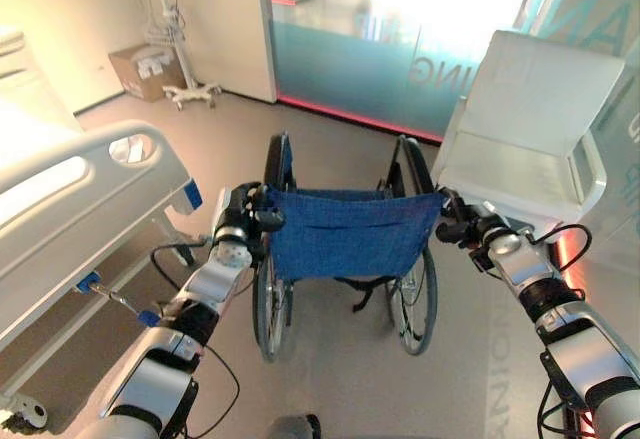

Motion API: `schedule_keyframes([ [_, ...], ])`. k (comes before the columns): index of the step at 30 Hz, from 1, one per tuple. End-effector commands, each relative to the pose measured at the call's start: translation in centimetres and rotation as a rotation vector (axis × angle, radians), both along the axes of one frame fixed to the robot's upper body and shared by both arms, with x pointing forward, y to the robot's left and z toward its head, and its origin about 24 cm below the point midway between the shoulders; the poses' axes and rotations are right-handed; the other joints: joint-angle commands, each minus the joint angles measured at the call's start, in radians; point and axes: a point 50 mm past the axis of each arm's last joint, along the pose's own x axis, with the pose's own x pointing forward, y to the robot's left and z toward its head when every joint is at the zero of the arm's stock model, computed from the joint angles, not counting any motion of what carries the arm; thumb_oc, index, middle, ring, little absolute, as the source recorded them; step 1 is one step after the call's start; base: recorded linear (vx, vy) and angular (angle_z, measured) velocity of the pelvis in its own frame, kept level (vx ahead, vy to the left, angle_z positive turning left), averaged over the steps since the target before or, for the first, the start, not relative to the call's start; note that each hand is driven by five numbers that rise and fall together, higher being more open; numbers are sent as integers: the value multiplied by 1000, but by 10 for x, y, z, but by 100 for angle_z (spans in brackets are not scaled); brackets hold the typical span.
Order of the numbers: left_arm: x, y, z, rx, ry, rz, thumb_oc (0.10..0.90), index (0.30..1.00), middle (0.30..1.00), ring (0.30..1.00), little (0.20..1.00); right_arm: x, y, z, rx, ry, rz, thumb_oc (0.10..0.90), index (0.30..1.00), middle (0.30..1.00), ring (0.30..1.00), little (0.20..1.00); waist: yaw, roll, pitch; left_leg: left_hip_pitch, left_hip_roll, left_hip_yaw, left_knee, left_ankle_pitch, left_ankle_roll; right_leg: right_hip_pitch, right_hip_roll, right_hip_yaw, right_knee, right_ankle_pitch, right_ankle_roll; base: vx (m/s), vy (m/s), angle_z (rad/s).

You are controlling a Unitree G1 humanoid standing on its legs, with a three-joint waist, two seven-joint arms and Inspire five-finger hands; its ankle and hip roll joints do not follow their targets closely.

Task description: Push the wheelchair next to the bed

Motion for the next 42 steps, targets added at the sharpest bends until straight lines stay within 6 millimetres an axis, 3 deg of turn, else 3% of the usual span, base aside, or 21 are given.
schedule_keyframes([
  [1, -18, 34, -24, 76, 175, -27, 400, 300, 300, 300, 300, 2, 12, 10, -206, -44, 236, 400, 300, 300, 300, 300, 27, 5, 11, 15, 1, 60, 20, -75, -84, -65, -17, -76, -265, 330, -16, 393, -227, -12],
  [3, -14, 30, -20, 75, 160, -59, 400, 300, 300, 300, 300, 4, 6, 15, -226, -67, 211, 400, 300, 300, 300, 300, 15, -9, 35, 37, -8, 33, 38, -123, -78, -112, -97, -61, -433, 451, -2, 339, -302, 12],
  [6, -13, 16, -23, 69, 139, -105, 400, 300, 300, 300, 300, 5, -3, 20, -248, -92, 172, 400, 300, 300, 300, 300, 17, -12, 44, 25, 4, -21, 73, -161, -88, -117, -132, -16, -620, 455, 8, 368, -310, 65],
  [9, -18, 12, -32, 66, 134, -106, 400, 300, 300, 300, 300, 9, -4, 24, -241, -94, 160, 400, 300, 300, 300, 300, 40, -31, 47, -2, 20, -23, 148, -201, -95, -95, -158, -33, -577, 480, 17, 437, -397, 66],
  [13, -28, 18, -41, 63, 165, -77, 400, 300, 300, 300, 300, 10, -7, 30, -205, -75, 164, 400, 300, 300, 300, 300, 50, -53, 32, -4, 82, -37, 292, -281, -123, -75, -107, -50, -507, 373, 15, 549, -482, 66],
  [15, -37, 25, -50, 49, 200, -56, 400, 300, 300, 300, 300, 10, -4, 29, -186, -59, 178, 400, 300, 300, 300, 300, 48, -61, 20, 14, 94, -36, 305, -275, -133, -88, -96, -56, -482, 354, -6, 454, -340, 79],
  [17, -50, 31, -65, 30, 251, -28, 400, 300, 300, 300, 300, 10, -3, 27, -212, -29, 226, 400, 300, 300, 300, 300, 41, -57, -10, 61, 166, -3, 350, -180, -172, -77, -33, -100, -484, 300, -44, 540, -368, 13],
  [19, -52, 30, -68, 11, 260, -33, 400, 300, 300, 300, 300, 10, -8, 26, -230, -21, 222, 400, 300, 300, 300, 300, 32, -43, -25, 84, 190, -5, 380, -165, -191, -65, 15, -94, -480, 260, -58, 473, -258, 26],
  [20, -52, 28, -70, -11, 263, -46, 400, 300, 300, 300, 300, 9, -13, 26, -247, -17, 210, 400, 300, 300, 300, 300, 28, -34, -40, 81, 192, 8, 401, -108, -217, -45, 59, -119, -492, 228, -92, 298, -149, 34],
  [22, -49, 24, -70, -18, 265, -65, 400, 300, 300, 300, 300, 8, -16, 26, -251, -18, 196, 400, 300, 300, 300, 300, 28, -28, -47, 62, 195, 30, 402, -73, -230, -17, 85, -150, -503, 198, -118, 301, -214, 52],
  [23, -47, 22, -68, -17, 264, -74, 400, 300, 300, 300, 300, 9, -17, 27, -252, -20, 190, 400, 300, 300, 300, 300, 33, -28, -45, 48, 183, 25, 389, -74, -229, -2, 95, -159, -509, 190, -122, 365, -232, 60],
  [25, -42, 16, -66, -13, 259, -85, 400, 300, 300, 300, 300, 11, -12, 27, -254, -27, 194, 400, 300, 300, 300, 300, 47, -23, -30, 10, 107, -6, 318, -100, -211, 26, 122, -148, -514, 182, -114, 307, -166, 39],
  [27, -41, 6, -67, -17, 248, -91, 400, 300, 300, 300, 300, 12, -3, 22, -264, -32, 207, 400, 300, 300, 300, 300, 79, -26, 3, -107, 55, 2, 212, -15, -203, 130, 176, -119, -609, 185, -121, 309, -177, 16],
  [28, -41, 5, -67, -17, 248, -92, 400, 300, 300, 300, 300, 12, -2, 22, -264, -33, 207, 400, 300, 300, 300, 300, 82, -26, 5, -115, 54, 2, 209, -11, -204, 137, 179, -117, -616, 185, -121, 375, -106, -2],
  [29, -43, -1, -70, -21, 244, -95, 400, 300, 300, 300, 300, 13, 5, 18, -271, -41, 219, 400, 300, 300, 300, 300, 107, -17, 18, -205, 49, -20, 149, 60, -212, 174, 198, -95, -664, 193, -123, 251, -40, -23],
  [30, -43, -1, -70, -21, 244, -95, 400, 300, 300, 300, 300, 13, 5, 18, -271, -41, 219, 400, 300, 300, 300, 300, 107, -17, 18, -204, 49, -20, 148, 60, -212, 174, 198, -94, -664, 193, -123, 592, -5, -51],
  [31, -48, 0, -73, -27, 236, -83, 400, 300, 300, 300, 300, 17, 14, 19, -280, -55, 245, 400, 300, 300, 300, 300, 139, 0, 30, -292, 72, -56, 49, 161, -231, 211, 213, -66, -676, 177, -125, 370, 46, -52],
  [33, -51, 4, -73, -30, 230, -76, 400, 300, 300, 300, 300, 21, 17, 24, -287, -66, 266, 400, 300, 300, 300, 300, 162, 10, 32, -318, 83, -53, -14, 201, -232, 230, 227, -63, -641, 137, -134, 508, 73, -86],
  [36, -53, 9, -73, -30, 227, -70, 400, 300, 300, 300, 300, 25, 17, 29, -288, -70, 289, 400, 300, 300, 300, 300, 172, 11, 29, -297, 66, -11, 12, 169, -214, 236, 236, -73, -562, 70, -142, 445, 100, -101],
  [39, -58, 19, -73, -20, 246, -47, 400, 300, 300, 300, 300, 23, 25, 21, -260, -40, 326, 400, 300, 300, 300, 300, 196, -17, -4, -269, -6, 7, 108, 28, -121, 255, 215, -74, -353, 24, -102, 563, 157, -20],
  [42, -56, 24, -71, 11, 271, -24, 400, 300, 300, 300, 300, 16, 27, 13, -224, -36, 346, 400, 300, 300, 300, 300, 178, -37, -46, -157, -60, 26, 12, 14, -78, 186, 166, -97, -125, 163, 10, 532, 149, -32],
])
